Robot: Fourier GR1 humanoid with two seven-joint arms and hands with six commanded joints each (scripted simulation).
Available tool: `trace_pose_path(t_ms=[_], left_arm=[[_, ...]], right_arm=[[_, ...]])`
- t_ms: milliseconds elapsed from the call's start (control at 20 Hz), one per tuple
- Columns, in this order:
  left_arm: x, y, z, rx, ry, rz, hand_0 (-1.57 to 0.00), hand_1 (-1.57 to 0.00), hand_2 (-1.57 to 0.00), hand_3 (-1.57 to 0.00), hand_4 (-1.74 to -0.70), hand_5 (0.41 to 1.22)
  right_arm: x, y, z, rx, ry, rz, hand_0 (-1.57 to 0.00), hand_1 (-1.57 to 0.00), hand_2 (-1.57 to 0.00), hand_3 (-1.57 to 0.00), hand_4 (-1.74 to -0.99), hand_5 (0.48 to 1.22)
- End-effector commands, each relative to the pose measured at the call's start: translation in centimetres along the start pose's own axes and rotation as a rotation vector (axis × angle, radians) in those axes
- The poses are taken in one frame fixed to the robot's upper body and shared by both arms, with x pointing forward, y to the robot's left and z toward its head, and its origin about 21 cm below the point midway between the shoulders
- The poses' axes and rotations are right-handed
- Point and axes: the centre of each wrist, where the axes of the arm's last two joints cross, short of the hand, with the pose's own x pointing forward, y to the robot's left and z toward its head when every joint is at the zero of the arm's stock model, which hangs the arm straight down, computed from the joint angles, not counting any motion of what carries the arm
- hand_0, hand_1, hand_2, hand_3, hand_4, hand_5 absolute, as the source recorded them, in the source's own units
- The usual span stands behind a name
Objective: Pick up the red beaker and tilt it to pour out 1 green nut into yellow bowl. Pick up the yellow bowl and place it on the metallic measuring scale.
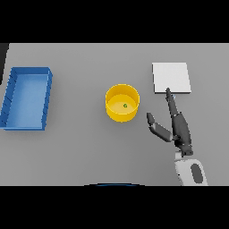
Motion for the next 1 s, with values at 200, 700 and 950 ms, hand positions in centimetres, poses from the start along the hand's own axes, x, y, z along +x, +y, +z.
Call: trace_pose_path(t_ms=[200, 700, 950], left_arm=[[-5.8, -4.8, 0.8, 0.005, 0.211, 0.31, -1.57, -1.57, -1.57, -1.47, -1.74, 1.221], [-9.0, -11.6, 6.4, 0.006, 0.342, 0.572, -1.57, -1.57, -1.57, -1.45, -1.74, 1.221], [-8.9, -13.8, 9.1, 0.01, 0.379, 0.65, -1.57, -1.57, -1.57, -1.52, -1.74, 1.194]], right_arm=[[0.3, -0.2, 0.1, -0.006, -0.016, 0.03, 0.0, 0.0, 0.0, 0.0, -1.047, 0.651], [-0.2, 0.0, 0.5, 0.01, -0.007, 0.055, 0.0, 0.0, 0.0, 0.0, -1.02, 0.646], [-0.4, -0.2, 0.4, 0.015, -0.005, 0.033, 0.0, 0.0, 0.0, 0.0, -1.005, 0.647]])
